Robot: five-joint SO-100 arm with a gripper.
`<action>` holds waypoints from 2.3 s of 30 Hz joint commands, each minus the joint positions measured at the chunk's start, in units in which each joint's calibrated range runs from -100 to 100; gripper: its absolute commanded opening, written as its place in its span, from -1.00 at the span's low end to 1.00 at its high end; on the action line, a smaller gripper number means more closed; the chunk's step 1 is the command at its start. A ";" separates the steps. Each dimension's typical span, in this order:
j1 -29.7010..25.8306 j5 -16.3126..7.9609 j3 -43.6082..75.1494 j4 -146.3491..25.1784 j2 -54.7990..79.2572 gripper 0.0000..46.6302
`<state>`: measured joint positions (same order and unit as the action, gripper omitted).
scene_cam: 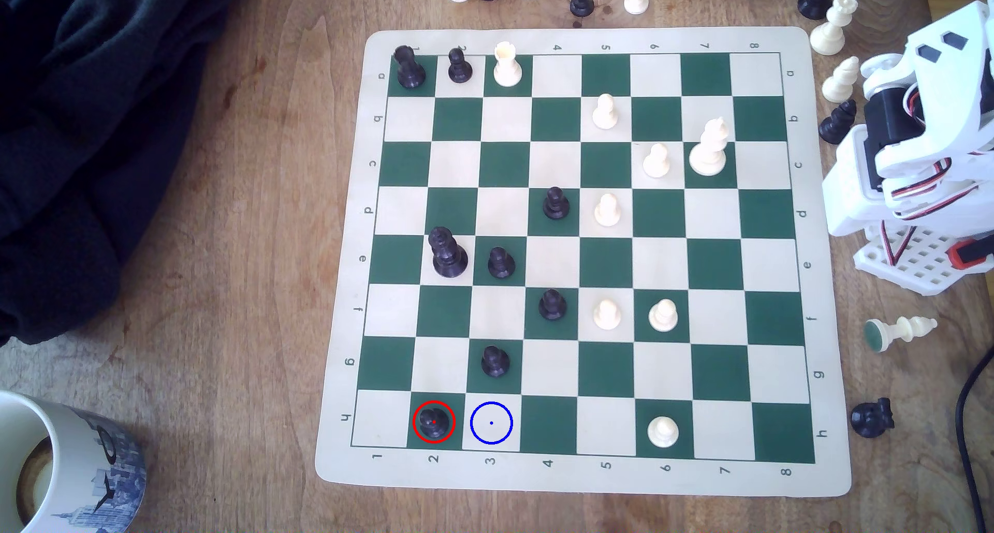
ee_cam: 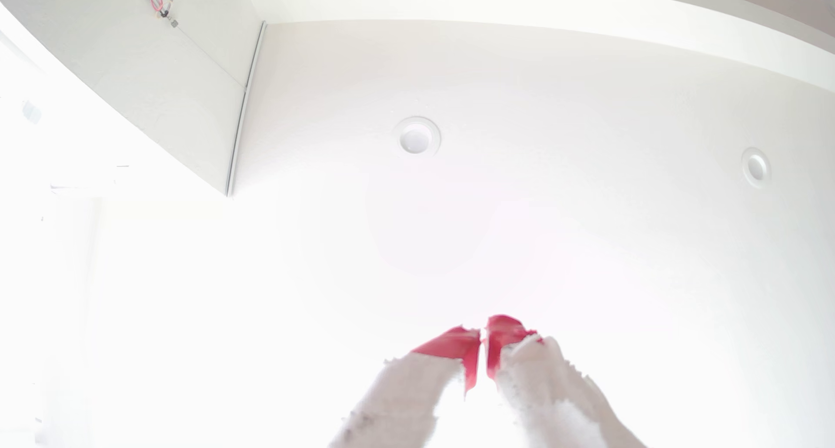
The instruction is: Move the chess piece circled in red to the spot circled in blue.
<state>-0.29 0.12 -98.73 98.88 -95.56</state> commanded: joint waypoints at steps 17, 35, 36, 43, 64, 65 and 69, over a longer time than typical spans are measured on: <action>4.56 -0.15 -0.18 -42.13 -0.28 -0.99; 6.51 -0.34 18.14 -107.89 2.44 -0.99; 4.56 -0.39 22.40 -112.81 7.95 -0.99; -0.68 -1.61 34.46 -121.98 24.42 -0.90; -8.50 2.59 75.07 -146.80 66.44 -0.98; -9.29 2.15 75.98 -147.29 67.38 -0.98; -13.98 -0.39 82.96 -150.32 74.42 -0.98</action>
<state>-10.32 1.83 -26.16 -49.48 -25.60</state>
